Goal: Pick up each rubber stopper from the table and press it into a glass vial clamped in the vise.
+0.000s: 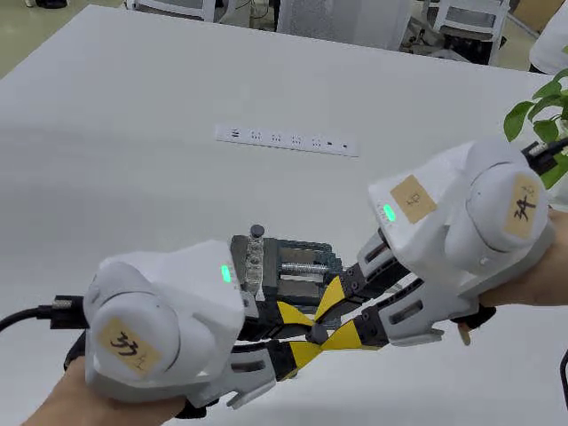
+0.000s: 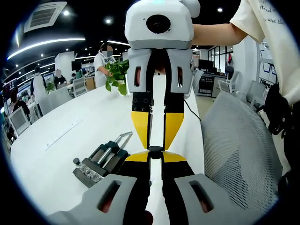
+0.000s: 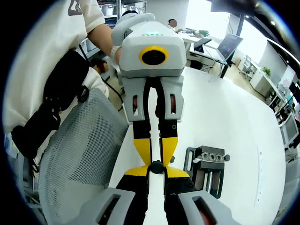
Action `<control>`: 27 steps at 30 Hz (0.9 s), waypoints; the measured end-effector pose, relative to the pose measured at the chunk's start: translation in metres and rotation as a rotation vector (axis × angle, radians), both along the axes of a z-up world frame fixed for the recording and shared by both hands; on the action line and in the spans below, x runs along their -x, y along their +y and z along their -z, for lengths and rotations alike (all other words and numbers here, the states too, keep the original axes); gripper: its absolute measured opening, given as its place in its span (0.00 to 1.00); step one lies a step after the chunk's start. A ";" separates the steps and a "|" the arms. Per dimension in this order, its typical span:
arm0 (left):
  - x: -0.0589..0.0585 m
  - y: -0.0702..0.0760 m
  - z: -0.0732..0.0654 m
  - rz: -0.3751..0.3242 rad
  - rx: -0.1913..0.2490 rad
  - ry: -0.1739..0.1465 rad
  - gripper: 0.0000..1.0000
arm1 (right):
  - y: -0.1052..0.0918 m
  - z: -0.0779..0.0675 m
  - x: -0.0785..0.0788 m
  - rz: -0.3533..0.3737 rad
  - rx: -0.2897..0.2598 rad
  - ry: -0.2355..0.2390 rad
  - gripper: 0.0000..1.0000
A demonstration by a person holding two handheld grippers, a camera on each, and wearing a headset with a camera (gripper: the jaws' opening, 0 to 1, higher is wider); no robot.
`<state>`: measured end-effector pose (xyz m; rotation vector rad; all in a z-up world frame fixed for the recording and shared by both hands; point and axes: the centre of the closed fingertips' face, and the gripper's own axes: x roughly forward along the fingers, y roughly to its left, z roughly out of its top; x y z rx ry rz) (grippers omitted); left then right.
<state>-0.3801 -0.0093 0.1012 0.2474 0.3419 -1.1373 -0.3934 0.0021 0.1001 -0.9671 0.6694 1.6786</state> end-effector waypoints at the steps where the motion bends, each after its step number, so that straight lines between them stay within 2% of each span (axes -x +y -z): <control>1: 0.000 0.000 0.000 0.002 0.003 0.001 0.04 | 0.000 0.000 0.000 -0.002 0.001 0.002 0.06; 8: 0.003 0.001 0.000 0.021 0.008 -0.002 0.04 | 0.001 0.000 0.004 -0.044 0.007 -0.009 0.07; 21: 0.008 -0.001 0.000 0.025 0.026 0.004 0.04 | 0.000 0.002 0.006 -0.072 0.027 -0.013 0.08; 27: 0.007 0.002 0.001 0.007 0.041 0.006 0.04 | 0.002 0.003 0.004 -0.040 0.015 -0.005 0.06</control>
